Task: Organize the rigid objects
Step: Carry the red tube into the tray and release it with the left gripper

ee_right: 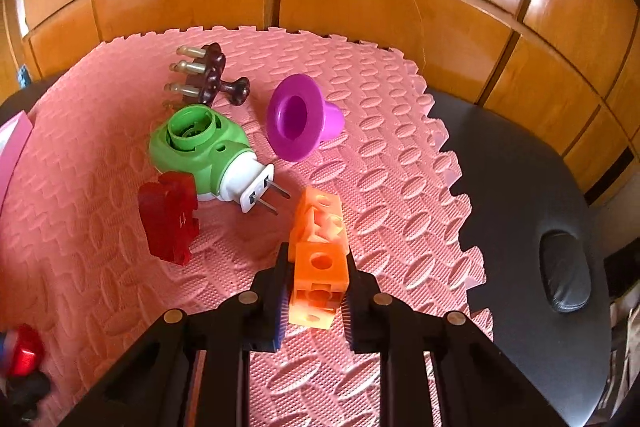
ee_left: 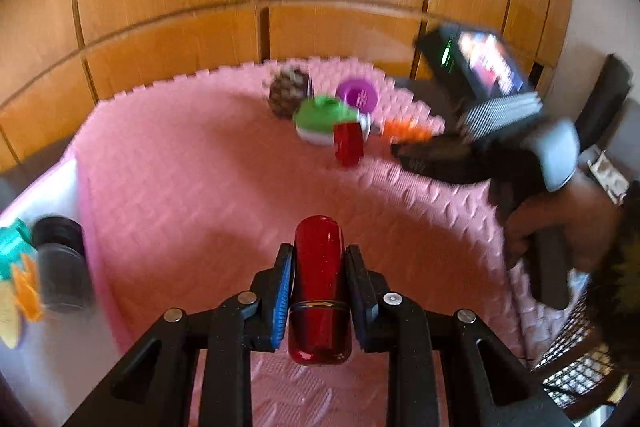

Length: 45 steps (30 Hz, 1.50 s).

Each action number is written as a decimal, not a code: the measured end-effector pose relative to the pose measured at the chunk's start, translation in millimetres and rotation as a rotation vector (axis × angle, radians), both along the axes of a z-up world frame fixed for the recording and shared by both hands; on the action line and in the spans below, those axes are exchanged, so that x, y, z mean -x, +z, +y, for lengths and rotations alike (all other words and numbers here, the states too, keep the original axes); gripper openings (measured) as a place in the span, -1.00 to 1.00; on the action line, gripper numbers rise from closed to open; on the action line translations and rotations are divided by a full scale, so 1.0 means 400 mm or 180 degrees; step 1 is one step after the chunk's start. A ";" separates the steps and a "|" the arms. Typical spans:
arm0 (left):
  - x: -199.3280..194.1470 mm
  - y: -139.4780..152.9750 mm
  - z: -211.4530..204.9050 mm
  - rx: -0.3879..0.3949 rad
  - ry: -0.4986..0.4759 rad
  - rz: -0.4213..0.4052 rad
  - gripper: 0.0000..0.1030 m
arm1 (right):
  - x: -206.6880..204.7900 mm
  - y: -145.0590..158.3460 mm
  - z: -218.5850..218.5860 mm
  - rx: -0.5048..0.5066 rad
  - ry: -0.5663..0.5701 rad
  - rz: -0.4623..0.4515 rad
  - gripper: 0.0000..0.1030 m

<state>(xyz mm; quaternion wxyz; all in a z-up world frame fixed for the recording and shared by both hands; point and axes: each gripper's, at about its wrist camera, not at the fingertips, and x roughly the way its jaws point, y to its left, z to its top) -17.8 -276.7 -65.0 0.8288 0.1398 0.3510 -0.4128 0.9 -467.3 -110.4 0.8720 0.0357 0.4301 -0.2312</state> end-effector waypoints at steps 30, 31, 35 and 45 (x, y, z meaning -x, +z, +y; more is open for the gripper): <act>-0.294 0.090 0.530 0.0783 0.1689 0.0687 -0.50 | 0.001 0.003 0.031 0.0312 0.0059 0.0077 -0.61; -0.303 0.090 0.528 0.0792 0.1703 0.0702 -0.50 | 0.000 0.003 0.031 0.0312 0.0056 0.0080 -0.61; -0.356 0.104 0.506 0.0829 0.1667 0.0646 -0.50 | 0.000 0.003 0.031 0.0298 0.0049 0.0083 -0.61; -0.496 0.011 0.420 0.0458 0.1697 0.0870 -0.49 | 0.000 0.003 0.032 0.0310 0.0047 0.0096 -0.61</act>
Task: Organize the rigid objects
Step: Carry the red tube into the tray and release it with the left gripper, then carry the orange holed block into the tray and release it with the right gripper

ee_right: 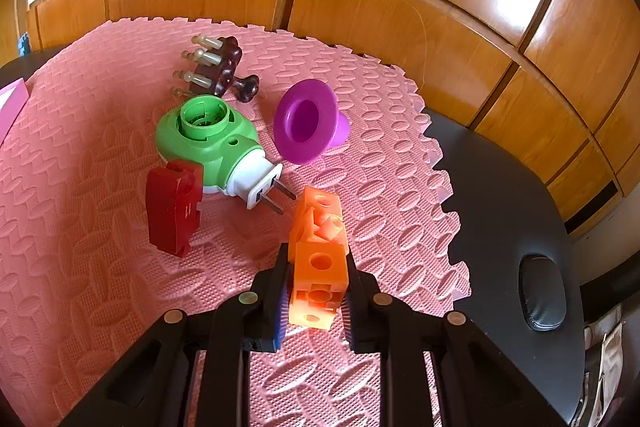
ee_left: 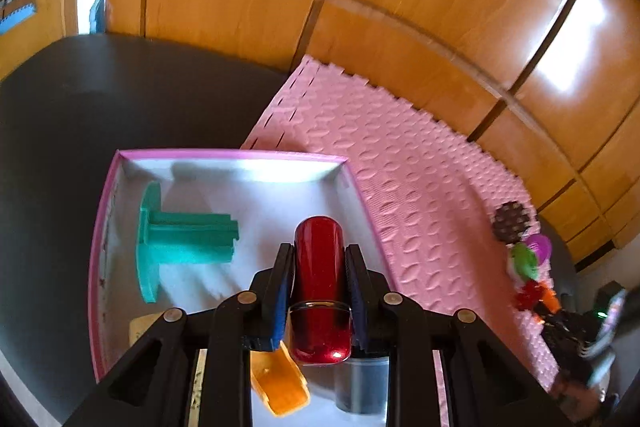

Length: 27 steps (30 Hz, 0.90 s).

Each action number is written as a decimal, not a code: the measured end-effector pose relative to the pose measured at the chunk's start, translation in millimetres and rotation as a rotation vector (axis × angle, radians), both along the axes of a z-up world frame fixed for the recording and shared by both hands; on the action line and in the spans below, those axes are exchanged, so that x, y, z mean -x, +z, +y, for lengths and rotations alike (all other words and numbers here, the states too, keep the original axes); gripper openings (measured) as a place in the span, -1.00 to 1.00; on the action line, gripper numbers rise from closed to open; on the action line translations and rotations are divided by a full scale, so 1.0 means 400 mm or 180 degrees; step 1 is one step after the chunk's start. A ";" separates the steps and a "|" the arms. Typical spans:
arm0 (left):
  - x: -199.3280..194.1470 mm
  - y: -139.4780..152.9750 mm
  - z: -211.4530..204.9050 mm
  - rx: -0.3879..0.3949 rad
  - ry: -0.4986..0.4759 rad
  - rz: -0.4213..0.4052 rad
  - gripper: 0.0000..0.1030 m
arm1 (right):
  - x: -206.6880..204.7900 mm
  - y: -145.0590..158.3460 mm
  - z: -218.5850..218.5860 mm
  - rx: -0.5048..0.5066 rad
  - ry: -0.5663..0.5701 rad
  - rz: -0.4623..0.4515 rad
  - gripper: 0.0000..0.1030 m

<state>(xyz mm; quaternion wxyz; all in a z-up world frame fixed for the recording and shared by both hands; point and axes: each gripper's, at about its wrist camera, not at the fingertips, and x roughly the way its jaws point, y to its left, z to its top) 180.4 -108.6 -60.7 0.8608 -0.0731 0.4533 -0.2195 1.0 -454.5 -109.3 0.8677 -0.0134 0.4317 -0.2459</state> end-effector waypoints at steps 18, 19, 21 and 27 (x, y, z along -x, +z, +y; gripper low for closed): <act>0.136 0.066 0.055 -0.0379 0.0081 -0.0540 -0.31 | -0.001 0.001 0.011 0.0156 0.0055 0.0049 -0.61; 0.153 0.071 0.057 -0.0426 0.0075 -0.0594 -0.27 | -0.002 0.001 0.011 0.0174 0.0059 0.0054 -0.61; 0.193 0.078 0.063 -0.0514 0.0070 -0.0684 -0.27 | -0.002 0.000 0.013 0.0198 0.0063 0.0062 -0.61; 0.268 0.077 0.081 -0.0615 0.0096 -0.0751 -0.26 | -0.003 0.000 0.017 0.0234 0.0063 0.0071 -0.61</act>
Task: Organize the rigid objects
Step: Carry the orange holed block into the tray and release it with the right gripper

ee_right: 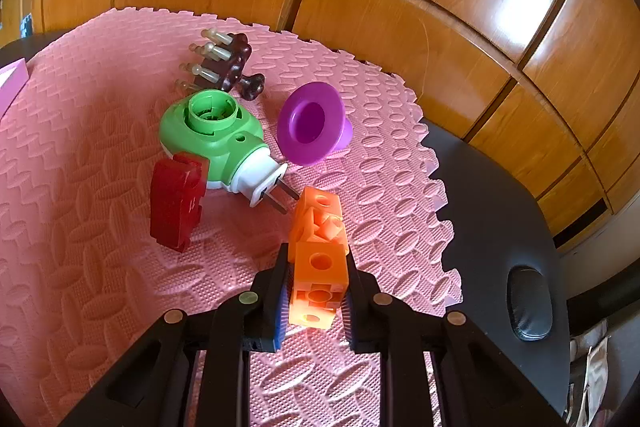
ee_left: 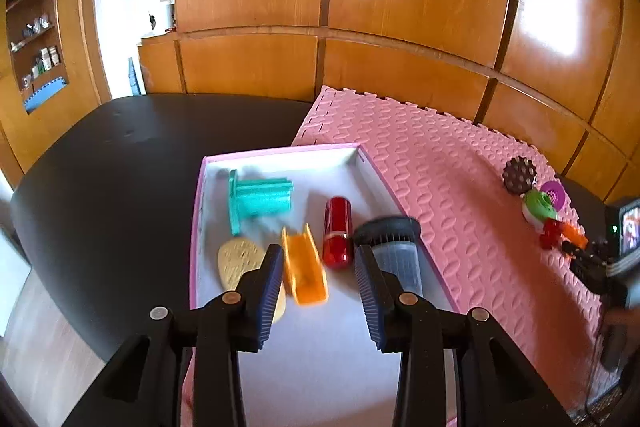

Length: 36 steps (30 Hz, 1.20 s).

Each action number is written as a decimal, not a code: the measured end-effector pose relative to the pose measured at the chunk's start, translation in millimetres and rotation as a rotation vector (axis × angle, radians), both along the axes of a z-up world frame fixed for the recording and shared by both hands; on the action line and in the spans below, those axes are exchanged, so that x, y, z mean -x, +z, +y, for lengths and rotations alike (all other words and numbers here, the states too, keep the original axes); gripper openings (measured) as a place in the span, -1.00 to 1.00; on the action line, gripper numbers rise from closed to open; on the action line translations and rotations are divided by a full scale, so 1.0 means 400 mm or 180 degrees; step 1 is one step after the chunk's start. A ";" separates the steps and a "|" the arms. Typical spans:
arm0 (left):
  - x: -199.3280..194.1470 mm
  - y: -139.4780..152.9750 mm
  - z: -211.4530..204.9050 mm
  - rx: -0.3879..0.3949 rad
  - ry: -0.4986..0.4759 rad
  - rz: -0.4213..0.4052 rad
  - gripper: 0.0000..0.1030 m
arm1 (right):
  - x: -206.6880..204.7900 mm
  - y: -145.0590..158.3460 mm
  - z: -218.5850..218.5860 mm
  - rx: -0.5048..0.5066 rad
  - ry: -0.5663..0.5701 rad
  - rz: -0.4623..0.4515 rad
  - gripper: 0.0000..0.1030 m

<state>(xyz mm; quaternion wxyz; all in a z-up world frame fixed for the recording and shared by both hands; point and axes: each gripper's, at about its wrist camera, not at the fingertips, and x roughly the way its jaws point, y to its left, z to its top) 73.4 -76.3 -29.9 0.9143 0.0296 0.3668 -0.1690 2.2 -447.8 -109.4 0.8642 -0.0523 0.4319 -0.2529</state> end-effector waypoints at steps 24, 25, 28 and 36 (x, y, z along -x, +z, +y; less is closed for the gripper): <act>0.059 0.008 0.086 -0.0045 0.0250 -0.0163 0.01 | 0.065 0.083 0.015 -0.0594 -0.0237 -0.0322 -0.62; 0.058 0.007 0.089 -0.0037 0.0264 -0.0161 0.02 | 0.069 0.096 0.028 -0.0637 -0.0195 -0.0381 -0.62; 0.058 0.005 0.095 -0.0032 0.0294 -0.0157 0.02 | 0.071 0.132 0.095 -0.0690 0.0046 -0.0510 -0.62; 0.052 0.020 0.145 0.0028 0.0508 -0.0218 0.02 | 0.036 0.195 0.376 -0.0846 0.1068 -0.0636 -0.62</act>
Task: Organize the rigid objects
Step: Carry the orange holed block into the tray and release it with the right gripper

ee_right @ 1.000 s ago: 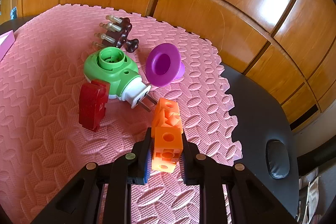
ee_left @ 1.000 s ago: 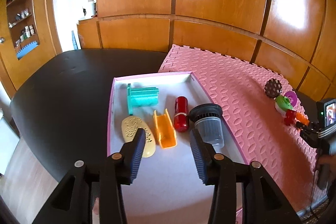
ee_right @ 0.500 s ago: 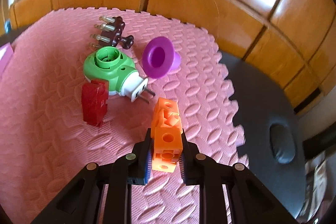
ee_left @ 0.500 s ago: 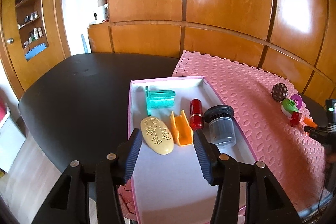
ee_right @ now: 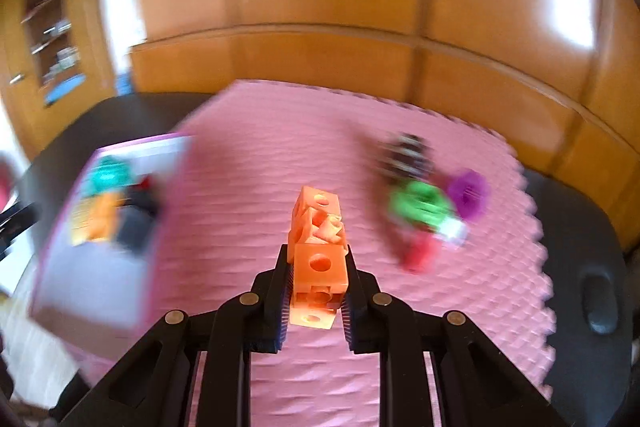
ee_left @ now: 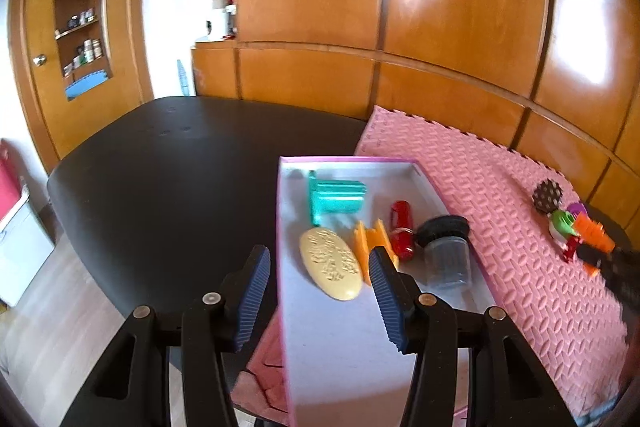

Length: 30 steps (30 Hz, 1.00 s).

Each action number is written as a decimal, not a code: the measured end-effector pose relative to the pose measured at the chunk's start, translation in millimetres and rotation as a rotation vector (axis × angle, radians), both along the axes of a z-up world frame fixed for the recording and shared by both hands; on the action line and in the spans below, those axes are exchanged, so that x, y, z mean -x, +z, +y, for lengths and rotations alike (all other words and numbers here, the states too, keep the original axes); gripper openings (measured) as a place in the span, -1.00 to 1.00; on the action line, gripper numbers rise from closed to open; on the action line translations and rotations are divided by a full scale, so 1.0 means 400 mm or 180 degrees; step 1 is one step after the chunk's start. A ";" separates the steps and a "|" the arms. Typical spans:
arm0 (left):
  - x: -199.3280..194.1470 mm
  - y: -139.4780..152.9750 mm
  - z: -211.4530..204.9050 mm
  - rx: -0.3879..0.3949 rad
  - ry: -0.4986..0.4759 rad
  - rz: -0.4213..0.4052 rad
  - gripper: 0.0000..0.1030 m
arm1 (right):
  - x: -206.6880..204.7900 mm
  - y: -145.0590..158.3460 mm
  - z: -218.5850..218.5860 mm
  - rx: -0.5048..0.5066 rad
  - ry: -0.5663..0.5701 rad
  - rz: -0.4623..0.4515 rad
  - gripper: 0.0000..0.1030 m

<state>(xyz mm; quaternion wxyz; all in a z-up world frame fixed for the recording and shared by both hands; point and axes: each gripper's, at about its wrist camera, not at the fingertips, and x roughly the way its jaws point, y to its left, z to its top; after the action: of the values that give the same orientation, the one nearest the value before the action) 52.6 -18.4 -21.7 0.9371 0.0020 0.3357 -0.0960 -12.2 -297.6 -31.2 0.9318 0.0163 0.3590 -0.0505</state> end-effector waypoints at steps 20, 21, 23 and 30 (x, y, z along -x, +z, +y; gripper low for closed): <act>-0.028 -0.047 0.116 0.0014 0.0375 0.0215 0.05 | -0.128 -0.171 0.359 0.0403 0.0677 0.0512 -0.62; -0.028 -0.048 0.116 0.0015 0.0375 0.0217 0.07 | -0.129 -0.175 0.360 0.0441 0.0662 0.0519 -0.61; -0.028 -0.047 0.116 0.0026 0.0379 0.0209 0.08 | -0.127 -0.175 0.360 0.0473 0.0656 0.0521 -0.51; -0.031 -0.048 0.120 0.0020 0.0405 0.0210 0.09 | -0.103 -0.128 0.378 0.0576 0.0671 0.0268 -0.24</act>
<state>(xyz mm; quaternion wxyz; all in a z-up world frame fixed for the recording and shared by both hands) 64.8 29.6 -41.0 0.9297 -0.0255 0.3656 -0.0374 29.0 -146.4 -82.4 0.9138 -0.1078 0.3914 0.0148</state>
